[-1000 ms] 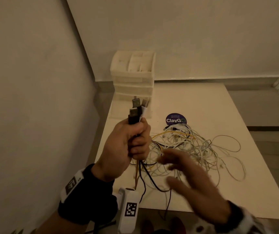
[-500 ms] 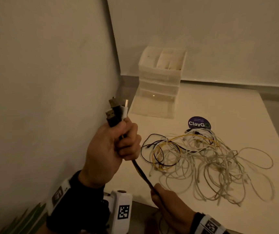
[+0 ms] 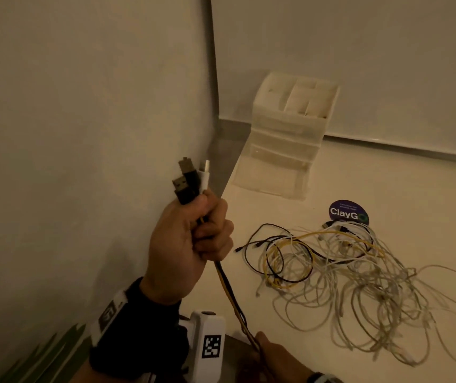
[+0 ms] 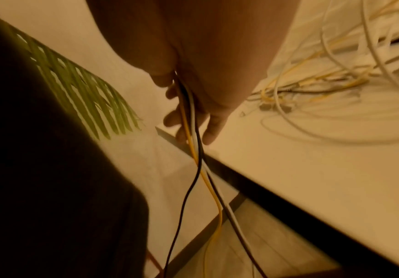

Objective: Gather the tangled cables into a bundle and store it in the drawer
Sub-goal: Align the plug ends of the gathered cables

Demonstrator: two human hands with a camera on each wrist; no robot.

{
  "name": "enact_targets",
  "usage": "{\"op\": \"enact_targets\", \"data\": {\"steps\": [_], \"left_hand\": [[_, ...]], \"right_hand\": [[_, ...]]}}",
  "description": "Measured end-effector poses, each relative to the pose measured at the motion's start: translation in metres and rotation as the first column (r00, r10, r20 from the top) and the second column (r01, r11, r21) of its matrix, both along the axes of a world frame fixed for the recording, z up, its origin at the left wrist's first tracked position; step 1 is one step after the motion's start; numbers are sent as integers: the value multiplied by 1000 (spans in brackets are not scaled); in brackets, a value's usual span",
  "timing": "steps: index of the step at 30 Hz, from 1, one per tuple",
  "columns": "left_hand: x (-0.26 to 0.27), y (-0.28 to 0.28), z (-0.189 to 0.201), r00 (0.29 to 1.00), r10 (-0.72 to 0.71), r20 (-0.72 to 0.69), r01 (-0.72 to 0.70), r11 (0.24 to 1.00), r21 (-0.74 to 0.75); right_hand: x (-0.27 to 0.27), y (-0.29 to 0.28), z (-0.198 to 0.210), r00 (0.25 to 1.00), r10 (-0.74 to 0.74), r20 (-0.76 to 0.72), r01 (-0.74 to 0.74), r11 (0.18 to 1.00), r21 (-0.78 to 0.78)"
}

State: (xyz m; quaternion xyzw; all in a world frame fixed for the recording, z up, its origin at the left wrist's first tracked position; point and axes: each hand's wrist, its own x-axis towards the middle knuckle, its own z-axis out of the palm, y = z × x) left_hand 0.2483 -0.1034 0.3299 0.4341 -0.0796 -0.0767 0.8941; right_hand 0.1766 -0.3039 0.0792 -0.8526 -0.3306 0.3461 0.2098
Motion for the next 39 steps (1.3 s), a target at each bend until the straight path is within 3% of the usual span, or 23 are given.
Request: {"op": "enact_targets", "data": {"steps": [3, 4, 8, 10, 12, 15, 18, 22, 25, 28, 30, 33, 36, 39], "left_hand": [[5, 10, -3, 1000, 4, 0, -4, 1000, -5], [6, 11, -3, 1000, -1, 3, 1, 1000, 0], [10, 12, -11, 1000, -6, 11, 6, 1000, 9], [11, 12, -18, 1000, 19, -9, -18, 999, 34], [11, 9, -22, 999, 52, -17, -51, 997, 57], [13, 7, -24, 996, 86, -30, -83, 993, 84], [11, 10, -26, 992, 116, -49, -111, 988, 103], [7, 16, -32, 983, 165, -79, -153, 978, 139], [6, 15, -36, 978, 189, -91, -170, 969, 181], [9, 8, -38, 977, 199, -74, -179, 961, 212], [12, 1, -38, 982, 180, -49, -165, 959, 231], [20, -13, -38, 991, 132, -33, -119, 959, 258], [32, -32, -36, 992, 128, -12, -118, 943, 310], [45, -56, -32, 990, 142, 21, -140, 916, 375]], "right_hand": [[22, -8, 31, 987, -89, -130, 91, 996, 9], [32, -10, 46, 993, -36, -110, 34, 999, -17], [94, -8, 91, 983, -155, 101, 152, 988, 38], [139, 5, 100, 937, -258, 234, 242, 966, 96], [187, 19, 86, 893, -326, 311, 319, 945, 75], [228, 33, 48, 907, -229, 353, 307, 933, -186], [232, 34, 14, 928, -31, 370, 204, 876, -438], [227, 30, -6, 908, 55, 416, 173, 854, -491], [228, 25, -3, 892, 11, 452, 193, 894, -404], [229, 12, 16, 884, -150, 443, 263, 943, -205], [229, -1, 37, 867, -311, 389, 356, 933, -48], [225, -28, 75, 776, -610, 158, 574, 788, 224], [221, -55, 114, 740, -656, 150, 568, 728, 383], [219, -83, 156, 631, -766, 119, 595, 577, 560]]}}
